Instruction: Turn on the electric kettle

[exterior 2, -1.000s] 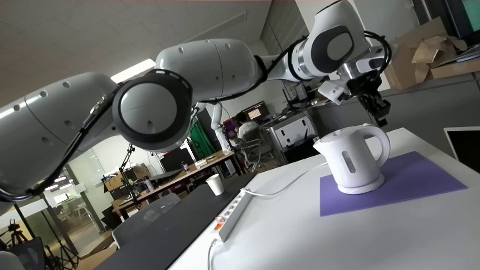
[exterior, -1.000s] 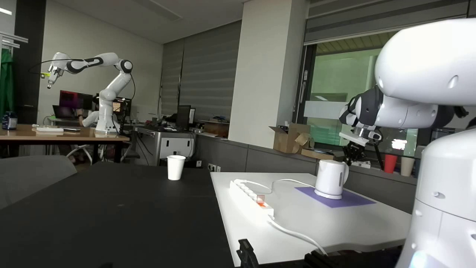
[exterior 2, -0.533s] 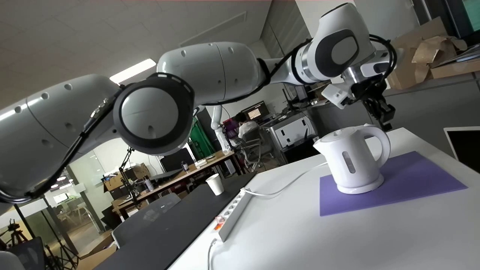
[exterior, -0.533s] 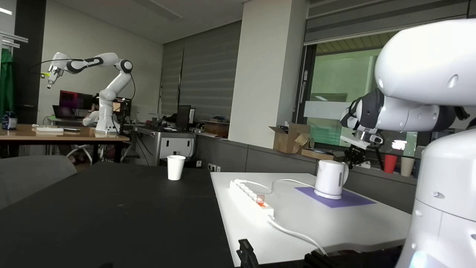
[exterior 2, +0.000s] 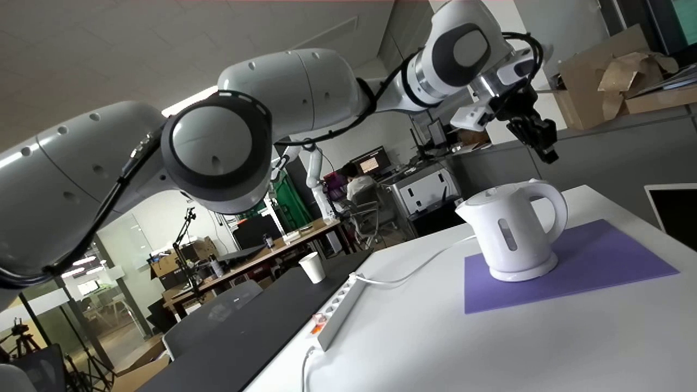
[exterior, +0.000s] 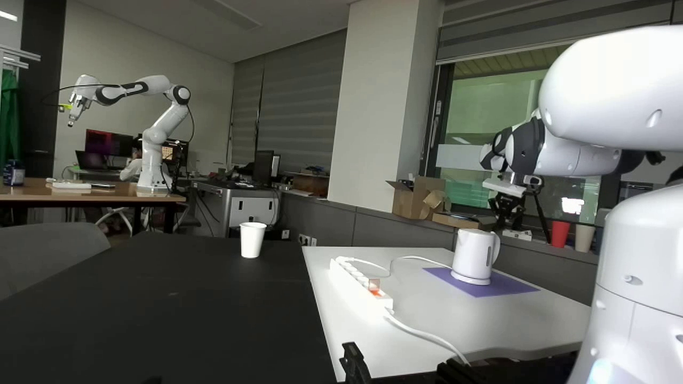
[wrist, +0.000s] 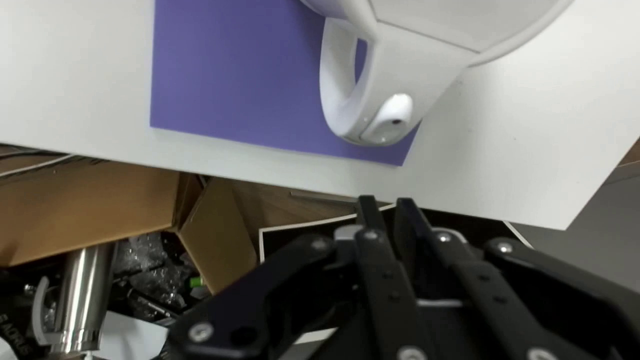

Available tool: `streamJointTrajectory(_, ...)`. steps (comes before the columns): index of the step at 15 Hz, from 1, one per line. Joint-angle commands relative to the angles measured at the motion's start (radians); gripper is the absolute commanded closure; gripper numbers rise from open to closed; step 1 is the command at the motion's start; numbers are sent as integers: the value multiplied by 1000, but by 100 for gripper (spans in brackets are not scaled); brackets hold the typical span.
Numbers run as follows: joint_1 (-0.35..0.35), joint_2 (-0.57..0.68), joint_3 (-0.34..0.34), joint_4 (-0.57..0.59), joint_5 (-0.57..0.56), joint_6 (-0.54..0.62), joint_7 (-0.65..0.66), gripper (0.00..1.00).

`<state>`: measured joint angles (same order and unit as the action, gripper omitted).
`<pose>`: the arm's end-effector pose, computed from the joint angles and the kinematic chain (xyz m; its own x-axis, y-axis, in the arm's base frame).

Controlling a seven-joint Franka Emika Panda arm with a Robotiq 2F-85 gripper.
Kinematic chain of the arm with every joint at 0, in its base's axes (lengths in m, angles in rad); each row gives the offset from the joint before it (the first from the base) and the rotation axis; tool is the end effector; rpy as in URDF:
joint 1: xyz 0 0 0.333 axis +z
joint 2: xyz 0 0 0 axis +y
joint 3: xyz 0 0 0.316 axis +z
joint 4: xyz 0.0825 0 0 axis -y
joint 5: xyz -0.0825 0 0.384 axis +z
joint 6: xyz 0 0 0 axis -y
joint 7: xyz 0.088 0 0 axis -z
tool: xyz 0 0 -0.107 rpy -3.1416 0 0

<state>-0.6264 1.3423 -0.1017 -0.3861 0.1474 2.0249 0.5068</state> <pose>0.6657 -0.5028 0.2699 0.3443 -0.9092 0.2340 -0.9028 -0.3891 -0.1832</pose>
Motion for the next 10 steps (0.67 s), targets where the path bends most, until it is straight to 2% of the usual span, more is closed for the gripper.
streamJointTrajectory(1, 27, -115, -34, -40, -47, -65, -25, 53)
streamJointTrajectory(8, 59, -244, -41, -50, -97, -259, -212, 5)
streamJointTrajectory(10, 65, -256, -47, -45, -112, -281, -238, 0)
